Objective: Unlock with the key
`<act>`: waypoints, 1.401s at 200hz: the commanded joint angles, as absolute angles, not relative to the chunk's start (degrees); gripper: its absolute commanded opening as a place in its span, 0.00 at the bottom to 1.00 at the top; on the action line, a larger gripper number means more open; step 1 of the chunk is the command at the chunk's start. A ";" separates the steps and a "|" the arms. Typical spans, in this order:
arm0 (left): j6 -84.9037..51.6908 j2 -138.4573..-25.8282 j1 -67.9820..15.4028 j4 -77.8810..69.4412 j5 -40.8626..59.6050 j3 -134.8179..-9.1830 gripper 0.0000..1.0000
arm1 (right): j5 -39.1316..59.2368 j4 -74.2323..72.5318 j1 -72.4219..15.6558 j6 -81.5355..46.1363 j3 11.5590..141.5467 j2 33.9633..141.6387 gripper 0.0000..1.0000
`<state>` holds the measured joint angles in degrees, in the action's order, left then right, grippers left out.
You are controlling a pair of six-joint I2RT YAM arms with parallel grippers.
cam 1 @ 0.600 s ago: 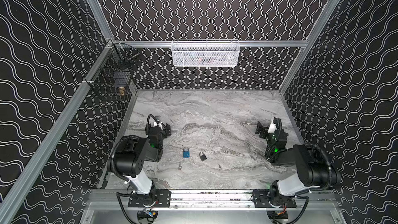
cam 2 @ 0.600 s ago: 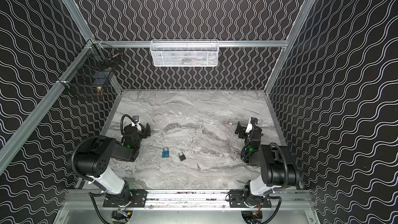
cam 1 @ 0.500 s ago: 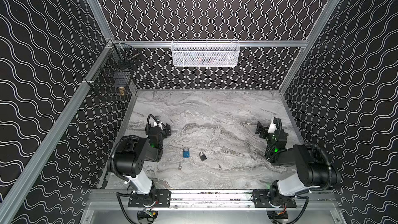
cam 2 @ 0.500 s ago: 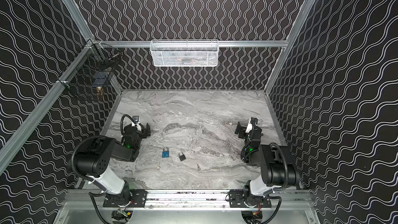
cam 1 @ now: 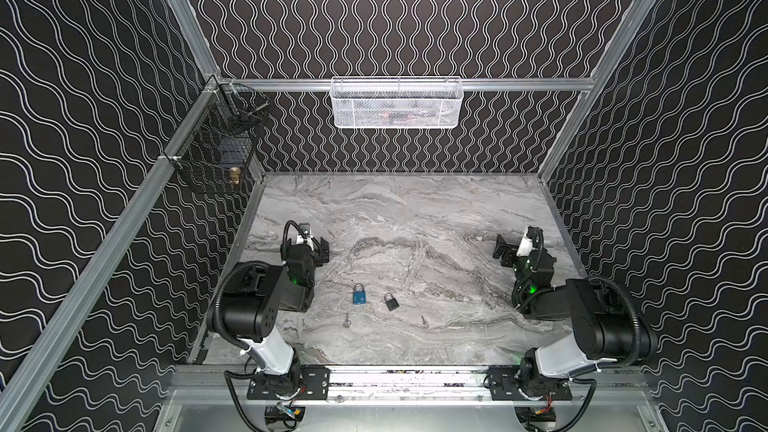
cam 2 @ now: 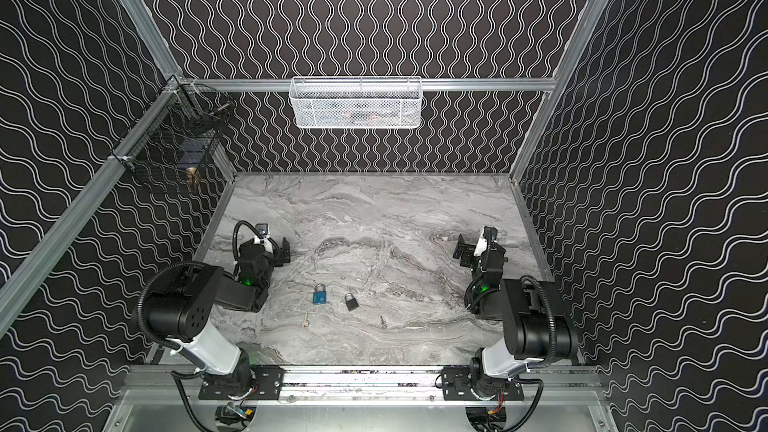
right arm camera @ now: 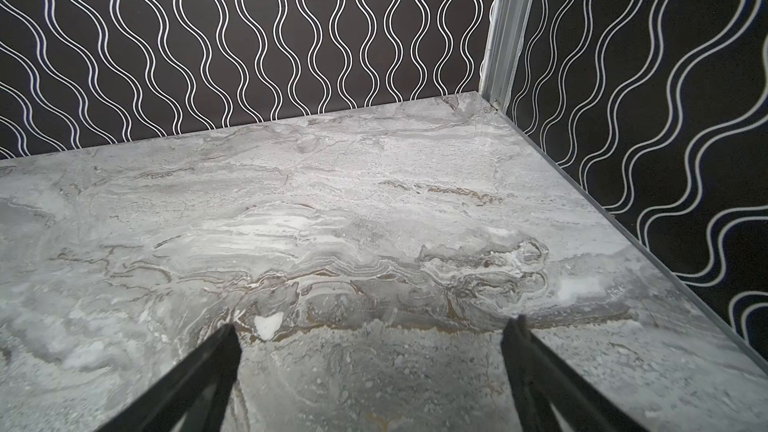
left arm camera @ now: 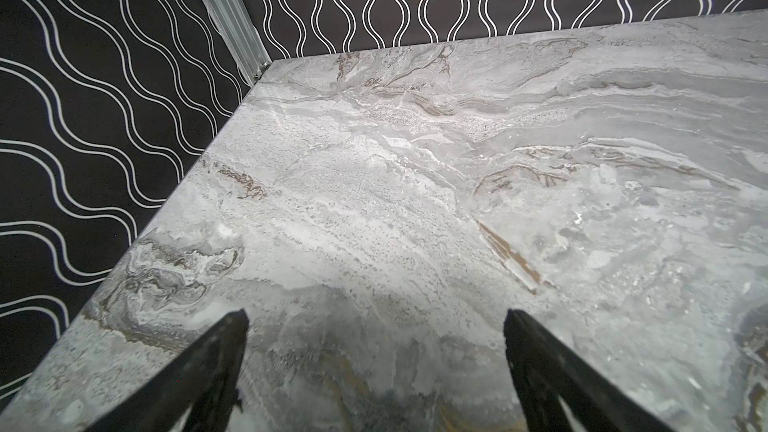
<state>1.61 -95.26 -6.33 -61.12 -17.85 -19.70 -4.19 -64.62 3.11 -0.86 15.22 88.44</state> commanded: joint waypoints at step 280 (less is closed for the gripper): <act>2.72 -81.29 -6.33 -56.20 -16.93 -16.78 0.99 | -3.93 -54.77 3.15 -1.02 16.35 75.55 0.99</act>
